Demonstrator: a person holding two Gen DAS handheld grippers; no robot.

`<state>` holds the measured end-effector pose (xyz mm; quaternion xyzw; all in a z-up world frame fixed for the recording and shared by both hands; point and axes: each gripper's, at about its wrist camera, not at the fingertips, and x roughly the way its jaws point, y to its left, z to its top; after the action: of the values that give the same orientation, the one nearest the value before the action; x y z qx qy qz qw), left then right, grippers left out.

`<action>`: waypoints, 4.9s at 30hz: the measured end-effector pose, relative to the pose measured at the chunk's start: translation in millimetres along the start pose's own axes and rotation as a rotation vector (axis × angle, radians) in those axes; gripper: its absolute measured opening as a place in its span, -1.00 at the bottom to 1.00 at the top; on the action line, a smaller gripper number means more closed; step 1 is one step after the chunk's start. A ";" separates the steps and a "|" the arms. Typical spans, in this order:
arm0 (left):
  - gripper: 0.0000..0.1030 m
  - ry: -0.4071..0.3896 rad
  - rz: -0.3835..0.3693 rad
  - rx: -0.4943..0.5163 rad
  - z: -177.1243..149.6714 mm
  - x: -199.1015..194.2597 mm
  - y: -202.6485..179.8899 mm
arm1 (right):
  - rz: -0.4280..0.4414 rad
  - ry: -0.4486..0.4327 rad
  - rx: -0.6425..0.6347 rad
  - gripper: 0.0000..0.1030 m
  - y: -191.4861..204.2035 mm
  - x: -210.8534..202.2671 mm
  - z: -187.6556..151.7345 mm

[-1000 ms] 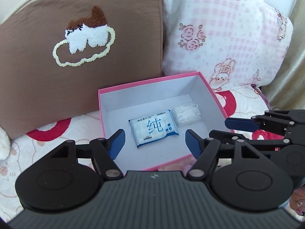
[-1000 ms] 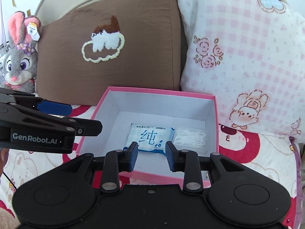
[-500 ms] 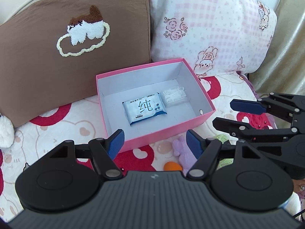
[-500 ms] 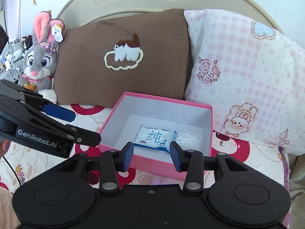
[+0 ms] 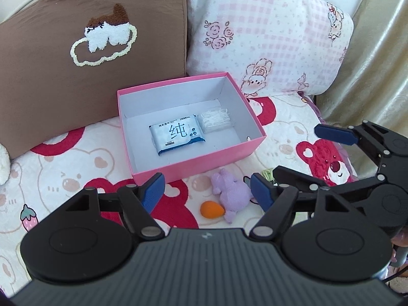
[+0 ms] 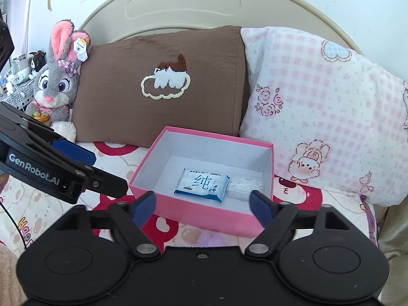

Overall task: Organize objects
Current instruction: 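Withdraw the left tool from the pink box toward the orange sponge, then close the left gripper on the orange makeup sponge, then lift the orange sponge with the left gripper and carry it over the pink box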

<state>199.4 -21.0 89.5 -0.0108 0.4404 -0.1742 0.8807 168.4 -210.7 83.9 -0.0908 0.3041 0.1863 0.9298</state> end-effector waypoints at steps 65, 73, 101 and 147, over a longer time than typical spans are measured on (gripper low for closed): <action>0.67 0.119 -0.211 -0.427 -120.1 202.3 51.0 | 0.193 0.208 -0.285 0.65 49.8 150.9 -145.0; 0.65 0.122 -0.206 -0.417 -123.4 217.6 48.5 | 0.263 0.271 -0.215 0.45 44.3 160.5 -146.0; -0.34 0.033 -0.180 -0.285 -123.6 224.9 36.3 | 0.139 0.257 -0.188 -0.19 34.3 183.3 -139.5; -0.30 0.104 -0.148 -0.330 -120.6 209.9 53.2 | 0.275 0.298 -0.033 -0.29 21.4 186.5 -118.5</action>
<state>237.0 -21.2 -155.5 -0.1786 0.5057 -0.1641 0.8279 235.9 -170.2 -123.7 -0.0901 0.4446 0.3011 0.8388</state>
